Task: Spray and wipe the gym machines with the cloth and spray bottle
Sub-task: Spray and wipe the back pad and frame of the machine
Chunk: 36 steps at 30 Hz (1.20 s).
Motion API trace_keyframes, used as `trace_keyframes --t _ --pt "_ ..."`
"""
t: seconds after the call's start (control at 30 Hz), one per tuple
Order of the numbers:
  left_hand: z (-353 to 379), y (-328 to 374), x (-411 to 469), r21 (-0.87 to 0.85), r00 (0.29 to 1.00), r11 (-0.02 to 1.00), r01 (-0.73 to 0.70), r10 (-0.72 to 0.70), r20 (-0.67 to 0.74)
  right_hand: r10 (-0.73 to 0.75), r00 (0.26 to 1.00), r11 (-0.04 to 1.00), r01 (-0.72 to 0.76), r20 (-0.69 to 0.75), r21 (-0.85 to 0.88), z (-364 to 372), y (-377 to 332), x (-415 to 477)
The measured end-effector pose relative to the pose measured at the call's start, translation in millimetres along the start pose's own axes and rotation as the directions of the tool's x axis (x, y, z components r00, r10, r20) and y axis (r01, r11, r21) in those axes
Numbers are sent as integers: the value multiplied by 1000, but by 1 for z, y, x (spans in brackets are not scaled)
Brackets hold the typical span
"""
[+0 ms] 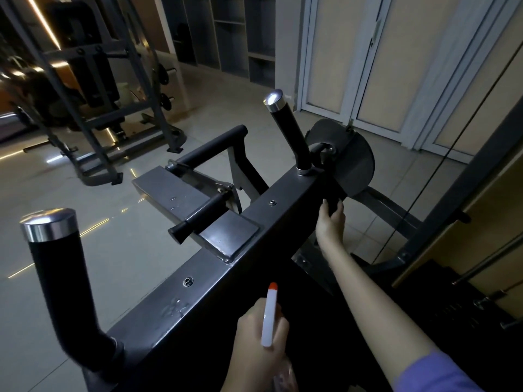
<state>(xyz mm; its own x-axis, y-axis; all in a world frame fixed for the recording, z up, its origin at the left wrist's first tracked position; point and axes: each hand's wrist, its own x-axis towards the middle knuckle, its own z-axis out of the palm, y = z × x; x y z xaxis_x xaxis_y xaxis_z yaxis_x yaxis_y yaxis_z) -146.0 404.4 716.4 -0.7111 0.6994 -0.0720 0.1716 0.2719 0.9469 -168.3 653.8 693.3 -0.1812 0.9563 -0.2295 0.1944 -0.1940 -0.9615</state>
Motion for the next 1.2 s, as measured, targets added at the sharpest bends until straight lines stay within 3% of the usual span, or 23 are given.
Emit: trace_keyframes --t 0.23,0.33,0.5,0.67,0.77,0.93,1.1,1.2 --pt "-2 -4 10 73 999 997 -12 9 41 -11 991 997 20 -130 68 4 -23 22" --pt "-4 -3 8 49 998 998 -30 27 60 14 993 991 2 -119 136 -1 -31 36" --pt "-2 -2 7 23 998 1000 -8 7 70 -5 997 1000 5 -78 3 -2 -20 6" --pt "7 -8 1 58 990 995 -77 69 120 -166 986 983 165 -9 -77 -4 7 -53" --pt "10 -3 -3 -9 997 999 -49 49 65 -88 996 995 86 -31 -55 -6 -1 -28" --pt "-5 0 -13 -38 992 996 -81 84 92 35 989 999 -34 -146 9 16 -6 -20" --pt "-7 -14 -12 54 992 991 -120 117 51 -145 989 989 146 39 -36 11 25 -98" --pt "-3 -14 -13 94 993 989 -114 110 48 -196 970 974 210 144 -88 -1 27 -100"
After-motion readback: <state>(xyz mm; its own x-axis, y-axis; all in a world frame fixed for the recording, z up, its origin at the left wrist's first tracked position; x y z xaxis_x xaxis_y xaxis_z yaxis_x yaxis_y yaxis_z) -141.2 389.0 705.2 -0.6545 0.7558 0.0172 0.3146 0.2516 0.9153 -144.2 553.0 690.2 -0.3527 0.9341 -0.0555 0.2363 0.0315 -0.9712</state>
